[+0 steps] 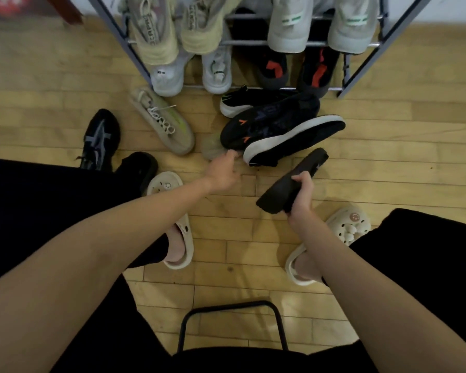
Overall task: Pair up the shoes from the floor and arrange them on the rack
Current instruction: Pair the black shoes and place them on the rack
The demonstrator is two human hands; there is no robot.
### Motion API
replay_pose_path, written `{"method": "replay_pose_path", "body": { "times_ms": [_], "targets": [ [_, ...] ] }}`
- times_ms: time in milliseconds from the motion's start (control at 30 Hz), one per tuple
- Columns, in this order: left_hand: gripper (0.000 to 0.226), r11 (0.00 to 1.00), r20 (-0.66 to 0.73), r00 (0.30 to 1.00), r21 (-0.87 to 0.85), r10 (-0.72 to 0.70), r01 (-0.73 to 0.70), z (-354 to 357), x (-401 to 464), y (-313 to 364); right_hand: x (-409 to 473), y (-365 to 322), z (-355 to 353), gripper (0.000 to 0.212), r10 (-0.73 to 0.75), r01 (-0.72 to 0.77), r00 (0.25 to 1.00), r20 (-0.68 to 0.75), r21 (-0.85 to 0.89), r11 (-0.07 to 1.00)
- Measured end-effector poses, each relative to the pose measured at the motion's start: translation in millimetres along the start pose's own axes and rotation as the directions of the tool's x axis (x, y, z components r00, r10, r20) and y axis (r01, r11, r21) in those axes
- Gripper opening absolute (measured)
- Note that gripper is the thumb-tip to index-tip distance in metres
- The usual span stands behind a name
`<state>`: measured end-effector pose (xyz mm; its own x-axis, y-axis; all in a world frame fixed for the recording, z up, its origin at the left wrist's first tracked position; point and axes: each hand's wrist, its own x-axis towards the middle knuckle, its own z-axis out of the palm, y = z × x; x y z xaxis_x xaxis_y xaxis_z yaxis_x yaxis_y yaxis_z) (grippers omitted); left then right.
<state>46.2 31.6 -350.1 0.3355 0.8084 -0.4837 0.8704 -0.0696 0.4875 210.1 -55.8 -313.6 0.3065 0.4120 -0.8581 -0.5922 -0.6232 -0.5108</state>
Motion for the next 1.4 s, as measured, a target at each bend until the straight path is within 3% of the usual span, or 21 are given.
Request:
{"method": "replay_pose_path", "body": {
  "times_ms": [100,233,300,467,633,733,833,967,1133,1267,1400],
  "targets": [
    [0.046,0.998,0.008,1.000,0.064,-0.001,0.001,-27.2,-13.5,-10.6,-33.3,-5.0,0.4,0.071,-0.037,0.041,0.991,0.127,-0.027,0.999],
    [0.041,0.994,0.036,0.999,0.106,0.003,-0.007,-77.1,-32.4,-24.8,-73.2,-19.0,1.3,0.038,-0.053,0.043,0.898,0.437,0.032,0.999],
    [0.038,0.995,0.040,0.999,0.095,0.009,-0.013,-101.7,-44.8,-29.4,-84.5,-21.1,13.5,0.042,-0.026,-0.018,0.833,0.552,0.075,0.997],
    [0.033,0.985,0.103,0.994,0.165,0.032,-0.049,-166.0,-76.8,-47.2,-104.1,-24.6,73.1,0.050,0.008,-0.009,0.766,0.643,-0.001,1.000],
    [0.030,0.957,0.084,0.993,0.285,-0.077,0.050,-242.2,-105.1,-85.6,-111.3,-36.6,143.9,0.045,0.074,0.092,0.739,0.670,-0.209,0.973],
    [0.025,0.964,0.079,0.986,0.235,-0.148,0.126,-269.7,-113.7,-123.0,-103.2,-30.8,190.4,0.046,0.121,0.196,0.747,0.654,-0.390,0.899],
    [0.025,0.966,0.059,0.976,0.165,-0.210,0.198,-265.9,-111.2,-172.8,-84.5,-20.1,229.1,0.044,0.156,0.225,0.761,0.629,-0.482,0.847],
    [0.032,0.933,-0.027,0.938,0.095,-0.346,0.347,-209.3,-97.3,-239.5,-56.2,1.4,264.0,0.041,0.199,0.236,0.779,0.594,-0.573,0.785],
    [0.077,0.802,-0.130,0.795,-0.004,-0.593,0.597,-134.5,-77.9,-280.4,-30.2,23.8,286.8,0.015,0.206,0.250,0.824,0.527,-0.665,0.704],
    [0.102,0.707,-0.164,0.688,-0.129,-0.707,0.695,-112.0,-59.3,-293.0,-19.1,30.9,291.5,0.034,0.191,0.234,0.845,0.500,-0.666,0.709],
    [0.110,0.694,-0.185,0.675,-0.063,-0.714,0.717,-104.9,-44.0,-303.9,-8.2,34.4,288.6,0.035,0.163,0.227,0.855,0.493,-0.637,0.736]
  ]
}}
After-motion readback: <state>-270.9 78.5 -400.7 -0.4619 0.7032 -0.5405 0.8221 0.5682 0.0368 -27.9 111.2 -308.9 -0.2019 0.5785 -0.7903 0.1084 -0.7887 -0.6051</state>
